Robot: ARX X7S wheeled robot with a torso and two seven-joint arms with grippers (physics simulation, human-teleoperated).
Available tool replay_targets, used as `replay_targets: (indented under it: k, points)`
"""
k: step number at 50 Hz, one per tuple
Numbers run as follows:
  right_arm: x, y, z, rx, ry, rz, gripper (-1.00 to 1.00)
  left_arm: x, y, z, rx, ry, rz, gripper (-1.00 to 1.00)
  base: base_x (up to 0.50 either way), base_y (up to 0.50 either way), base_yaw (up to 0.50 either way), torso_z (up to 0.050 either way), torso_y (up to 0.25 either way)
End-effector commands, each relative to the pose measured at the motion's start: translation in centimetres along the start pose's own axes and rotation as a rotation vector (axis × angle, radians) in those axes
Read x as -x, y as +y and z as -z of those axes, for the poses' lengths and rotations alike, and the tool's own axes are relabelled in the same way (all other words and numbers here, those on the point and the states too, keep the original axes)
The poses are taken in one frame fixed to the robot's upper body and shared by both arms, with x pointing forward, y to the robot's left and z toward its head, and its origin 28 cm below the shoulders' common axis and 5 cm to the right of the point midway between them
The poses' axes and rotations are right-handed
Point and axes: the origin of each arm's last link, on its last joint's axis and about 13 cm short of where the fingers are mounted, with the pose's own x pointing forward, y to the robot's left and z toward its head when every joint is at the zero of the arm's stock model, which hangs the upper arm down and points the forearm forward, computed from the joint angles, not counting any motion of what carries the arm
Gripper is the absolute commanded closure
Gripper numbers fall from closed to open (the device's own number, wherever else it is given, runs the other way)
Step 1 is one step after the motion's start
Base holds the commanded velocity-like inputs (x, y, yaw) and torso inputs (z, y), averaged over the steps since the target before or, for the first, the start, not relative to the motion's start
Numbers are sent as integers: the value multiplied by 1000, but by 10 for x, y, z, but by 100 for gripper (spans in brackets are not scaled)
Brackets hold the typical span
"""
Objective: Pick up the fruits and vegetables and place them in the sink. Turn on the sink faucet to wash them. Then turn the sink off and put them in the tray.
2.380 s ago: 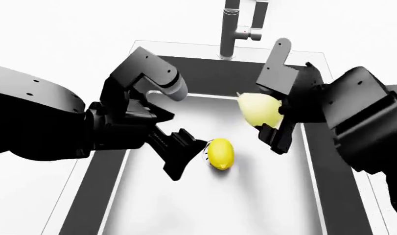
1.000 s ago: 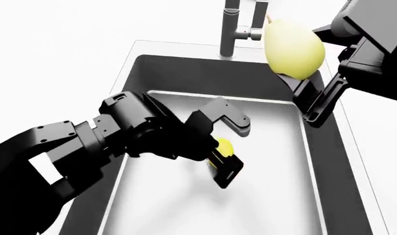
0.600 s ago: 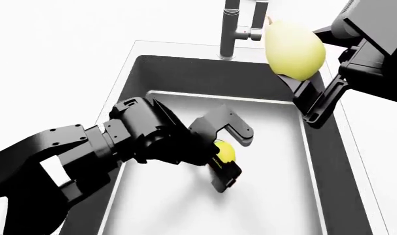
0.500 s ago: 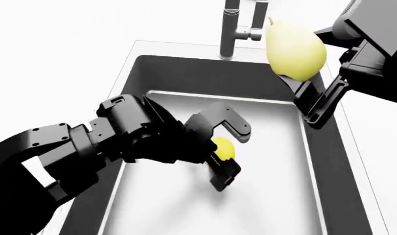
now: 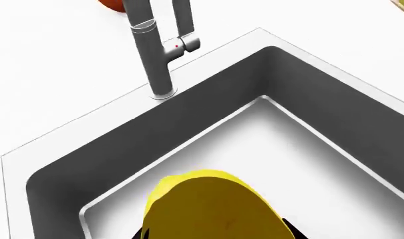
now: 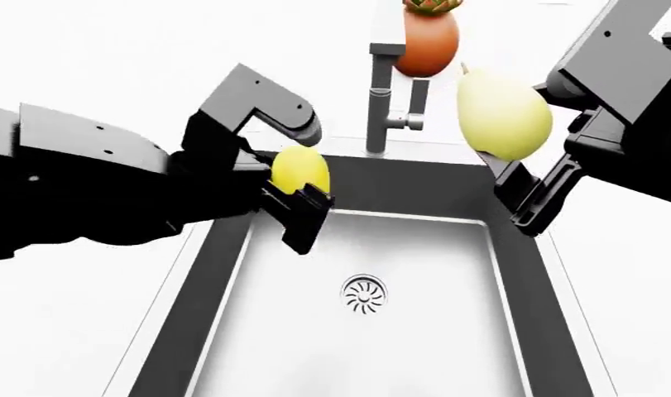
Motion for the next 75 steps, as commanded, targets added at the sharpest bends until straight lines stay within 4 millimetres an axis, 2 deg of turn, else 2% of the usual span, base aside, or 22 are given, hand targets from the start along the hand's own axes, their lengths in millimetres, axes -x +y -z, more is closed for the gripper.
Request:
replay_targets:
  k: [1,13,25,36,44,75]
  points:
    - [1,3,5,-3,36,21,100,39,11,-4,62,-90,-122,100,-12,-1,0,0,250]
    - [0,-1,-1,-20,-7,67,100,60,7,-6,54,-153,-126,100,0,0,0,0,250]
    - [0,-3,-8,-22,-17,96,100,74,0,-10,50,-185,-117,100,-468,-54,0,0,68]
    - [-1,-6,-11,-34,-25,140,100,73,-3,-12,39,-193,-95,100,-496,-59,0,0,0]
    - [1,-7,-12,-56,-43,150,100,71,-5,-12,29,-192,-83,100,-319,-497,0,0,0]
    - [0,-6,-9,-52,-57,145,100,63,-6,-14,14,-184,-55,100,-83,-513,0,0,0]
